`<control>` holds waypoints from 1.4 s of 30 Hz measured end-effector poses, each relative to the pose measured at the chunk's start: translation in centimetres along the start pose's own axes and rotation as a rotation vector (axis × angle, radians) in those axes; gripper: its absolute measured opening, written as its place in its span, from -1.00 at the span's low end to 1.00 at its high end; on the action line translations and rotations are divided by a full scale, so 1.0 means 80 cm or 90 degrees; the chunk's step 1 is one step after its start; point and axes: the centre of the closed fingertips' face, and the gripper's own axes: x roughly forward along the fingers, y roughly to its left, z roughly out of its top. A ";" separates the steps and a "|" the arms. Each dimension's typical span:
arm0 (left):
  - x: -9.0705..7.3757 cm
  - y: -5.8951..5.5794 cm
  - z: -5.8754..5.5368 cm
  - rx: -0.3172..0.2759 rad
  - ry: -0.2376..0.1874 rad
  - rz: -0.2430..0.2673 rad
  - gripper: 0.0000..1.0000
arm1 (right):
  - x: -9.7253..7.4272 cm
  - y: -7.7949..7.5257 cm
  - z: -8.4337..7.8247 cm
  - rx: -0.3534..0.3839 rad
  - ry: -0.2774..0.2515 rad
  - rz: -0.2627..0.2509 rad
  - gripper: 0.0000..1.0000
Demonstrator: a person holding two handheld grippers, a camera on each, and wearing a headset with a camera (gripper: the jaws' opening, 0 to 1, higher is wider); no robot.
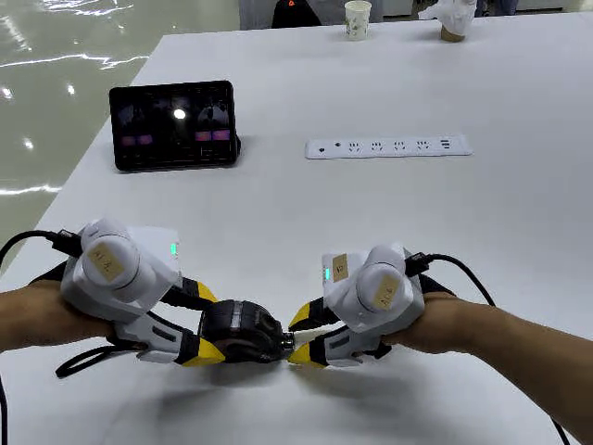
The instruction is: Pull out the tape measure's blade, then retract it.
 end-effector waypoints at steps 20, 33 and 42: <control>0.003 0.004 -0.003 0.020 -0.012 -0.009 -0.51 | 0.004 -0.002 -0.001 -0.020 -0.006 -0.004 -0.80; 0.003 0.003 -0.004 0.016 0.015 -0.016 -0.52 | 0.002 -0.001 -0.003 -0.039 0.005 -0.006 -0.81; 0.003 0.002 -0.004 0.011 0.022 -0.016 -0.52 | -0.002 -0.002 -0.008 -0.045 0.012 -0.010 -0.81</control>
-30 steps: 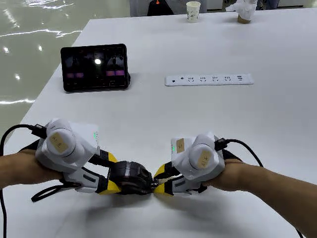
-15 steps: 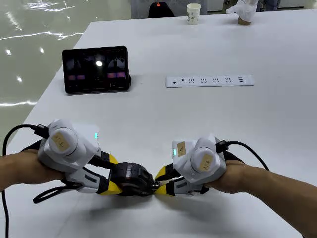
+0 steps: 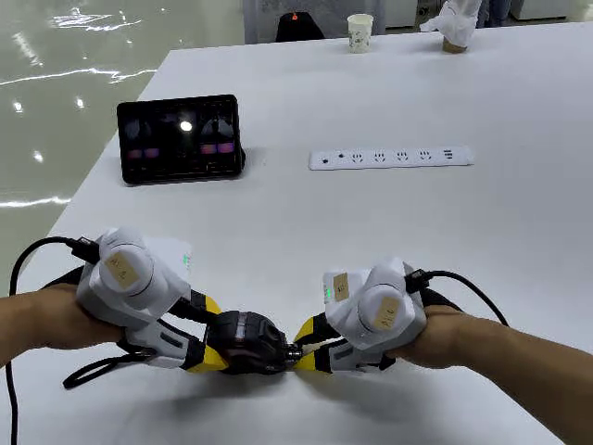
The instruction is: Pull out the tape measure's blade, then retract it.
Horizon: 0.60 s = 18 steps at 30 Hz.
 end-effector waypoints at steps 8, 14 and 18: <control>0.000 0.000 0.001 -0.001 0.007 -0.003 -0.52 | -0.007 0.001 -0.007 0.004 0.003 -0.001 -0.81; 0.001 0.000 0.001 -0.001 0.009 -0.005 -0.52 | -0.013 0.002 -0.012 0.008 0.006 -0.002 -0.81; 0.001 0.000 0.001 -0.001 0.010 -0.004 -0.52 | -0.016 0.003 -0.015 0.006 0.008 -0.002 -0.81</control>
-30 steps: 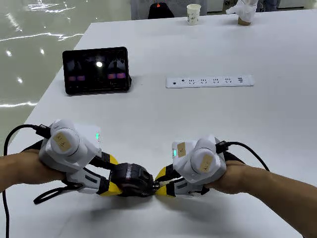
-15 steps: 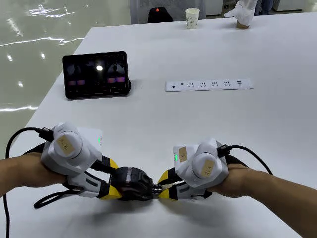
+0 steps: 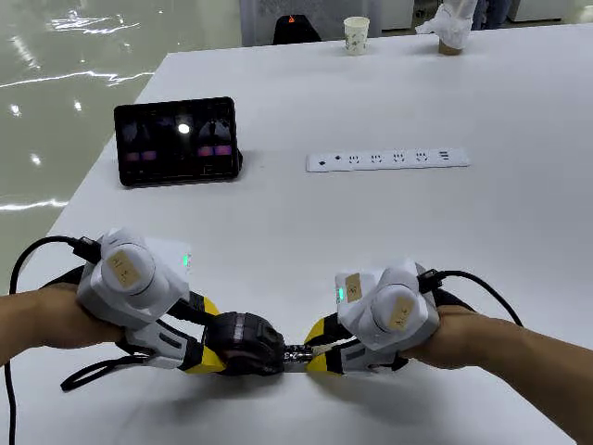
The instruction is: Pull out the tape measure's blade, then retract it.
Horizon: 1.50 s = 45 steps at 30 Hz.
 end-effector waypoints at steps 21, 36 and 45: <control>0.001 0.000 0.001 -0.006 -0.005 -0.002 -0.52 | -0.034 0.003 -0.032 0.005 0.025 -0.010 -0.81; 0.001 0.000 0.002 -0.010 -0.005 -0.003 -0.52 | -0.061 0.006 -0.057 0.017 0.046 -0.016 -0.81; 0.002 0.000 0.003 -0.011 -0.004 -0.002 -0.51 | -0.076 0.009 -0.072 0.027 0.055 -0.021 -0.81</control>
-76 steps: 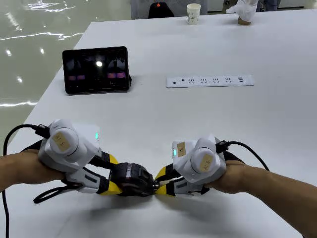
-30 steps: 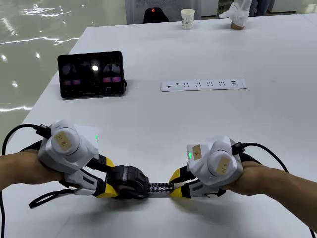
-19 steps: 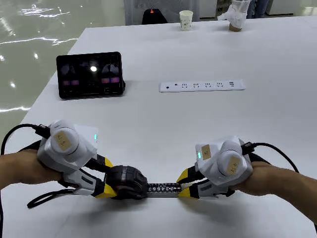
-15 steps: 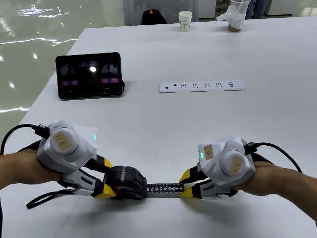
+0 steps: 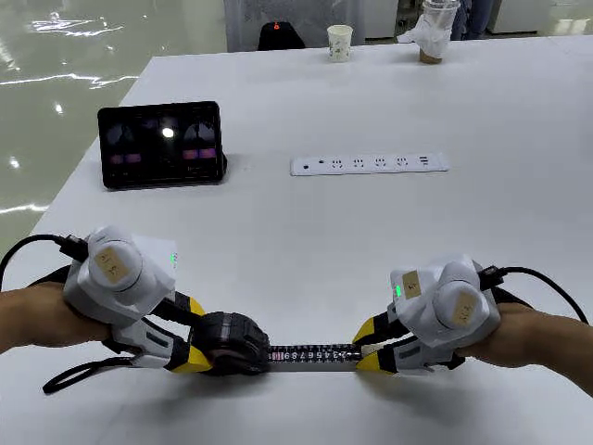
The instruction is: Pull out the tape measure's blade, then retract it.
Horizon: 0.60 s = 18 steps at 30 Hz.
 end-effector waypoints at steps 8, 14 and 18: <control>0.001 0.000 0.000 -0.003 0.000 -0.001 -0.51 | -0.015 0.001 -0.017 0.011 0.009 -0.007 -0.81; 0.001 0.000 0.001 -0.005 0.000 -0.002 -0.52 | -0.024 0.001 -0.029 0.015 0.016 -0.013 -0.81; 0.001 0.000 0.001 -0.006 -0.001 -0.002 -0.52 | -0.031 0.001 -0.037 0.020 0.021 -0.017 -0.81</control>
